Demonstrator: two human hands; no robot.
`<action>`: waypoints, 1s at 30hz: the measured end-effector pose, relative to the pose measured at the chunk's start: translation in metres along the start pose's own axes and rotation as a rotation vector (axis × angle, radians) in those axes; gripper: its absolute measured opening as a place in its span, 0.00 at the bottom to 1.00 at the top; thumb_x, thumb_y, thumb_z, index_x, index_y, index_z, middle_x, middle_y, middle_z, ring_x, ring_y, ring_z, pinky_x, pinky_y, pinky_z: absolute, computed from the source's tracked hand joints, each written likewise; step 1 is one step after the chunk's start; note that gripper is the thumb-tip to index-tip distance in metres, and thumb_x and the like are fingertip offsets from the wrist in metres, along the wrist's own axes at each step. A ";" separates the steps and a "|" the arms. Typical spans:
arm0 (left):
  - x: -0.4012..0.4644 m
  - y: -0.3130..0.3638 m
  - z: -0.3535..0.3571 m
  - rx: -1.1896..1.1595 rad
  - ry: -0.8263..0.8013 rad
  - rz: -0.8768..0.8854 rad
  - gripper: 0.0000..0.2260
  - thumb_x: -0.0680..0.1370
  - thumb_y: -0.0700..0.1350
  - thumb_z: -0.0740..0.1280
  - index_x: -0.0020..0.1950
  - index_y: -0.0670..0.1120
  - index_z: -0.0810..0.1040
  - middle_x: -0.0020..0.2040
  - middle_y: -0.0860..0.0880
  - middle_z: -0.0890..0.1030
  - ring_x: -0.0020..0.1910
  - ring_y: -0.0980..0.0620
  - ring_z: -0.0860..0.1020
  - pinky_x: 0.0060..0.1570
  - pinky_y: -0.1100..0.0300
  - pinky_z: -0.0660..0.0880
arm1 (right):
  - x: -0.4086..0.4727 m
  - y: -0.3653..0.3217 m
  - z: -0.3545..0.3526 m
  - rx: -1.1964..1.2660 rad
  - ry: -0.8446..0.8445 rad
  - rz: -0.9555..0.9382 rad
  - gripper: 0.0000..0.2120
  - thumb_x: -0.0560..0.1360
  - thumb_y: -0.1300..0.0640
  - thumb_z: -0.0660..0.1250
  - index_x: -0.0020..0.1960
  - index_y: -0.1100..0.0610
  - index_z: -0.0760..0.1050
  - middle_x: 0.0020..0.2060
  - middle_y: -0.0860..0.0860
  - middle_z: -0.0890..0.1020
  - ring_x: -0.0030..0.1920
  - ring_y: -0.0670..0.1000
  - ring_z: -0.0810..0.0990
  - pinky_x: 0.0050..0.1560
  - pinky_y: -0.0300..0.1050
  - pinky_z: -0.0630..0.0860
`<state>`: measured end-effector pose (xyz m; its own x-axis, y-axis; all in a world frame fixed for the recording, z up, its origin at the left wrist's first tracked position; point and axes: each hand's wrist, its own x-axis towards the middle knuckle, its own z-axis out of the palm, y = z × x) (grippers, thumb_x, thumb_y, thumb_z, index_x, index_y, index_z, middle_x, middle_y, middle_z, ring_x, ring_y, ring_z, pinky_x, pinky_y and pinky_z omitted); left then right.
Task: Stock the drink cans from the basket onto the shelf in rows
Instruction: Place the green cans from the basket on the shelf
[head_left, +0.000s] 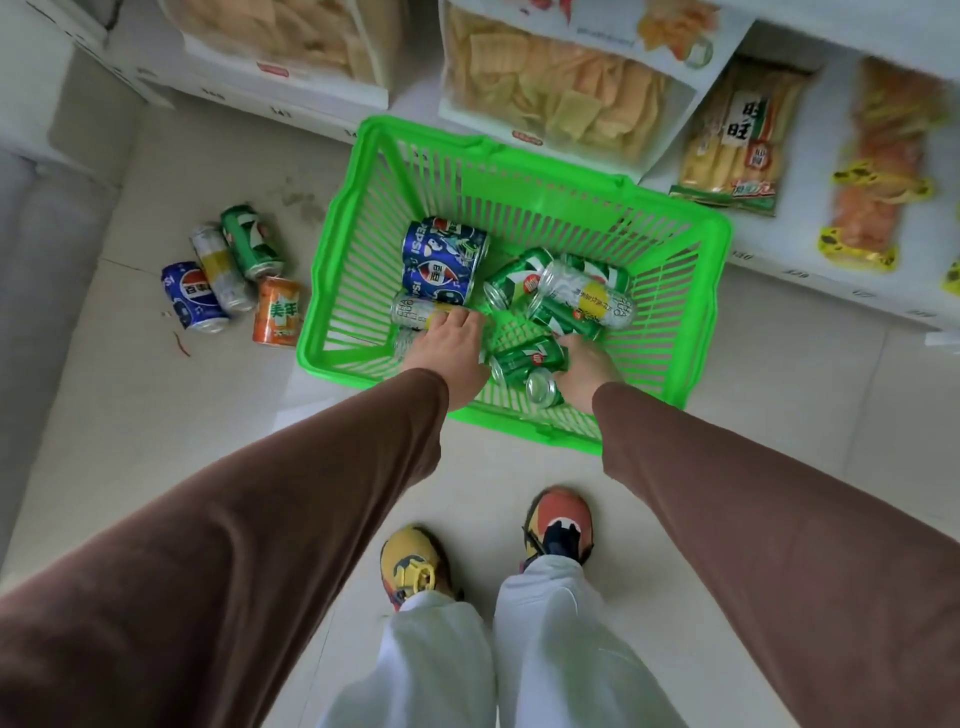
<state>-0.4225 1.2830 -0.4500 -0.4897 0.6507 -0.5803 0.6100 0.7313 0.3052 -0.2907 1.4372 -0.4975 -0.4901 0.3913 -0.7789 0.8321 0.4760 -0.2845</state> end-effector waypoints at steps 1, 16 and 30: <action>0.008 0.000 0.006 0.006 -0.008 0.003 0.27 0.77 0.50 0.65 0.74 0.47 0.62 0.71 0.46 0.66 0.71 0.44 0.62 0.65 0.46 0.66 | 0.008 0.000 0.004 -0.048 -0.015 -0.033 0.28 0.81 0.56 0.67 0.78 0.56 0.61 0.73 0.58 0.69 0.72 0.60 0.68 0.71 0.56 0.70; 0.066 -0.030 0.051 0.023 -0.052 0.051 0.25 0.78 0.48 0.65 0.72 0.46 0.63 0.70 0.44 0.67 0.71 0.42 0.63 0.68 0.44 0.66 | 0.080 -0.037 0.054 -0.782 0.039 -0.229 0.25 0.75 0.58 0.66 0.72 0.53 0.68 0.66 0.53 0.73 0.67 0.56 0.67 0.65 0.53 0.66; 0.023 -0.014 -0.015 -0.003 0.008 0.038 0.28 0.76 0.46 0.66 0.74 0.45 0.62 0.69 0.43 0.67 0.69 0.42 0.64 0.67 0.46 0.67 | 0.024 -0.052 -0.020 -0.427 0.109 -0.265 0.38 0.69 0.35 0.70 0.73 0.49 0.67 0.66 0.56 0.71 0.65 0.60 0.74 0.59 0.54 0.75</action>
<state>-0.4517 1.2905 -0.4559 -0.4708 0.6797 -0.5624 0.6265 0.7064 0.3292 -0.3508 1.4375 -0.4902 -0.7133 0.2826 -0.6413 0.5065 0.8403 -0.1932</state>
